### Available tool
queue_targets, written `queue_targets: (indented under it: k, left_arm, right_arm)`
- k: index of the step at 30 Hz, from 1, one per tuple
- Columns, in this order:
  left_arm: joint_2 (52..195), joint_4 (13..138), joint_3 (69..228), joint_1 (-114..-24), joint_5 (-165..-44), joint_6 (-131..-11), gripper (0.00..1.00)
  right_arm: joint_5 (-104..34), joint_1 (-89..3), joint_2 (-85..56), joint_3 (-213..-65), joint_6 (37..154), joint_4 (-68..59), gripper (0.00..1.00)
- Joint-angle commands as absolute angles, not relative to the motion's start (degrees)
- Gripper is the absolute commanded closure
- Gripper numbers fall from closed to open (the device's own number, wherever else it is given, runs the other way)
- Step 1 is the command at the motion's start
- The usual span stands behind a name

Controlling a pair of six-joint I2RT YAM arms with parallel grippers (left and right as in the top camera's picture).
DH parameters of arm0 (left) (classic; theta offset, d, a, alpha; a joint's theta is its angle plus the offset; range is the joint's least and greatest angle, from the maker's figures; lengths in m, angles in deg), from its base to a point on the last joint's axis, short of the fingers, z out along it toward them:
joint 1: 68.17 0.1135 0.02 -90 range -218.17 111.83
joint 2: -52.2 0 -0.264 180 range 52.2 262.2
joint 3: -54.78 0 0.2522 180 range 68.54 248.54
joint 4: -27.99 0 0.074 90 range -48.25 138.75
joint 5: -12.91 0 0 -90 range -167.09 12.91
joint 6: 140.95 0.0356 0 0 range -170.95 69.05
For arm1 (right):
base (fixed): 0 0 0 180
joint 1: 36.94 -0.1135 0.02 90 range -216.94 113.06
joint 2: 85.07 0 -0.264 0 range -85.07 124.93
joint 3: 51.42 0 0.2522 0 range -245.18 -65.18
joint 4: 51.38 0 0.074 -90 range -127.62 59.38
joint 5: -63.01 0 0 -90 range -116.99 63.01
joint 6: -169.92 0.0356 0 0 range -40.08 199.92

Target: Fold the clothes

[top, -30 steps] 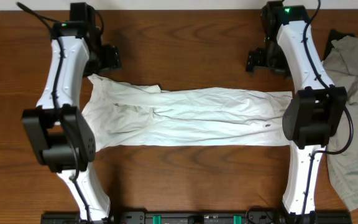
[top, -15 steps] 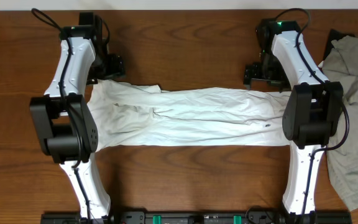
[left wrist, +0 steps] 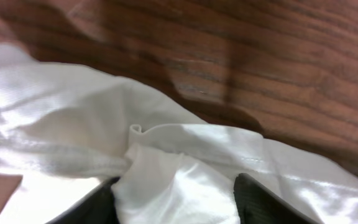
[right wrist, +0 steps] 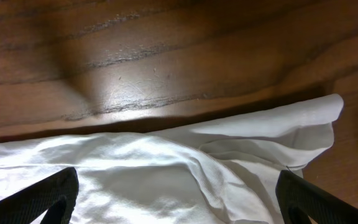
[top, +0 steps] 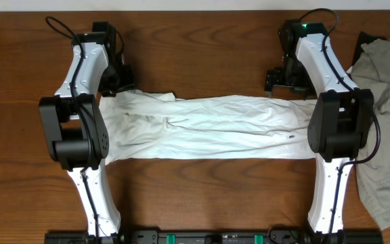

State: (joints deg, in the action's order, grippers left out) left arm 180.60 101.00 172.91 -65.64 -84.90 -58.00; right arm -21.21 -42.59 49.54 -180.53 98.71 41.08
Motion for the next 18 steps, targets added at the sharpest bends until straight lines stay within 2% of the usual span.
queue_targets:
  k: [1, 6, 8, 11, 18]
  left_arm:
    - [180.82, 101.52, 172.85, -65.62, -85.49, -57.12, 0.65]
    - [180.16, 103.47, 172.91, -65.60, -85.47, -57.14, 0.87]
    - [179.51, 104.41, 172.91, -65.62, -85.45, -57.14, 0.91]
    - [178.17, 105.67, 172.91, -65.60, -85.43, -57.16, 0.94]
    - [176.73, 111.68, 172.89, -65.51, -85.43, -57.19, 0.94]
  right_arm:
    - [-21.43, -42.96, 49.12, -180.44, 98.07, 41.04, 0.01]
    - [-21.43, -42.96, 49.04, -180.46, 98.07, 42.00, 0.06]
    - [-21.43, -42.96, 48.77, -180.46, 98.10, 42.89, 0.08]
    - [-21.40, -42.96, 48.27, -180.46, 98.10, 43.88, 0.08]
    - [-21.38, -42.90, 46.83, -180.49, 98.07, 45.78, 0.08]
